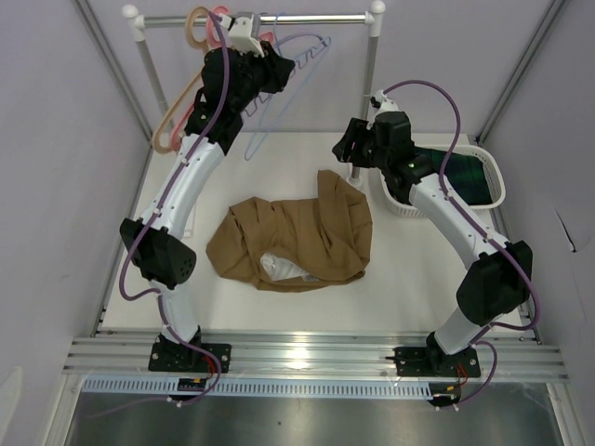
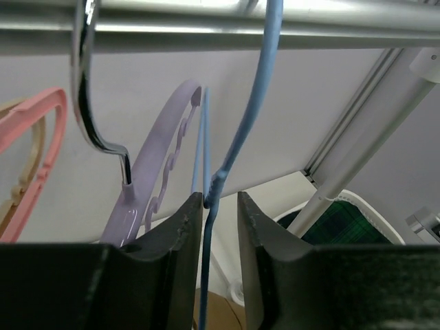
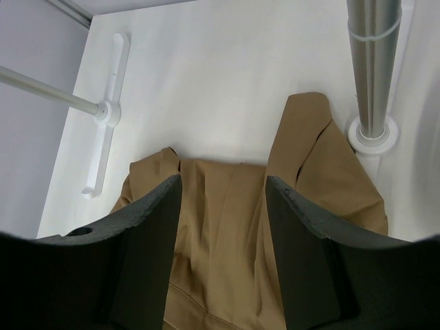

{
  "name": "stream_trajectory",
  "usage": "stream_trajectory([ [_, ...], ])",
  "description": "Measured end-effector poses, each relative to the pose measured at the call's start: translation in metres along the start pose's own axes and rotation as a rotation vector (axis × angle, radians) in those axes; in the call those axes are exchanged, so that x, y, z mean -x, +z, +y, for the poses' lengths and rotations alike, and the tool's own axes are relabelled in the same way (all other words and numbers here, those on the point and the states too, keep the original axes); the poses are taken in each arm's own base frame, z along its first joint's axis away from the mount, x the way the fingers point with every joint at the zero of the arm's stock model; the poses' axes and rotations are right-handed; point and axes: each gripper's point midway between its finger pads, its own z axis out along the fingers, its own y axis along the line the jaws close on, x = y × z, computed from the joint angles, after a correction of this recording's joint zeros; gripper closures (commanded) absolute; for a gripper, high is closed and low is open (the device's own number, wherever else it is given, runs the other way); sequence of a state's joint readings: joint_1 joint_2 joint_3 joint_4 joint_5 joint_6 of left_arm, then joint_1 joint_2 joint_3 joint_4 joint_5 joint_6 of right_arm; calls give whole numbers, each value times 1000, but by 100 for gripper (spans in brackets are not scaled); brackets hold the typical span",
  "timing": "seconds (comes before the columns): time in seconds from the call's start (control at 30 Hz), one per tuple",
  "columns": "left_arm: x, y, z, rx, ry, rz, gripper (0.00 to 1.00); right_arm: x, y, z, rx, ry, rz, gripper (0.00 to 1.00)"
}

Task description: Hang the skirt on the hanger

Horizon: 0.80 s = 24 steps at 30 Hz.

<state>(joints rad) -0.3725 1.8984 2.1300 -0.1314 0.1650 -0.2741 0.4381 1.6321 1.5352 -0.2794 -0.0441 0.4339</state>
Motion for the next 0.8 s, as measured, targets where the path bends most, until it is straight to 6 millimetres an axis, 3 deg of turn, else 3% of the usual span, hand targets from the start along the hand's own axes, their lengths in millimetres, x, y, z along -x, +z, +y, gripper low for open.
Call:
stream_trajectory([
  [0.33, 6, 0, -5, -30, -9, -16, 100, 0, 0, -1, 2, -1, 2, 42],
  [0.8, 21, -3, -11, -55, 7, -41, 100, 0, 0, -1, 8, -1, 4, 42],
])
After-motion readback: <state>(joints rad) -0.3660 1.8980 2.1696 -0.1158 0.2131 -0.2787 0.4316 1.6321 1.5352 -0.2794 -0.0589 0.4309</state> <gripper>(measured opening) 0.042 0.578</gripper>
